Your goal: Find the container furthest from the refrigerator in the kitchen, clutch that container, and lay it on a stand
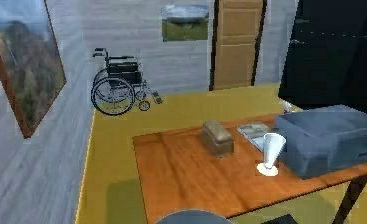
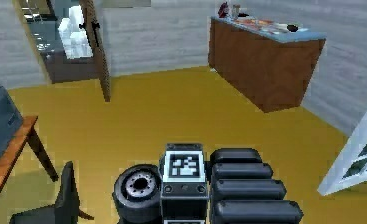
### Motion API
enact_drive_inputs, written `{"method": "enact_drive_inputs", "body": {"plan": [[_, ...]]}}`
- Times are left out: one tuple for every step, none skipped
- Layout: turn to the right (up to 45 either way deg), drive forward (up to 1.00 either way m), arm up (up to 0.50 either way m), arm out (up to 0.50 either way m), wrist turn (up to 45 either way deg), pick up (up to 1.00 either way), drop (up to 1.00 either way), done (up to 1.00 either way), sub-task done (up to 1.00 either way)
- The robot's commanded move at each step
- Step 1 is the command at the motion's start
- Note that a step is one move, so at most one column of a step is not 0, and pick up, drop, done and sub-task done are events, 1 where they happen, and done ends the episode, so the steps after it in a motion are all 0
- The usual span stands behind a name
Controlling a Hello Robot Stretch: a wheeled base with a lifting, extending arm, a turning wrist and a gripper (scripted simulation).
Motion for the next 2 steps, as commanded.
{"method": "enact_drive_inputs", "body": {"plan": [[45.0, 0.0, 0.0, 0.0, 0.0, 0.0, 0.0, 0.0, 0.0], [45.0, 0.0, 0.0, 0.0, 0.0, 0.0, 0.0, 0.0, 0.0]]}}
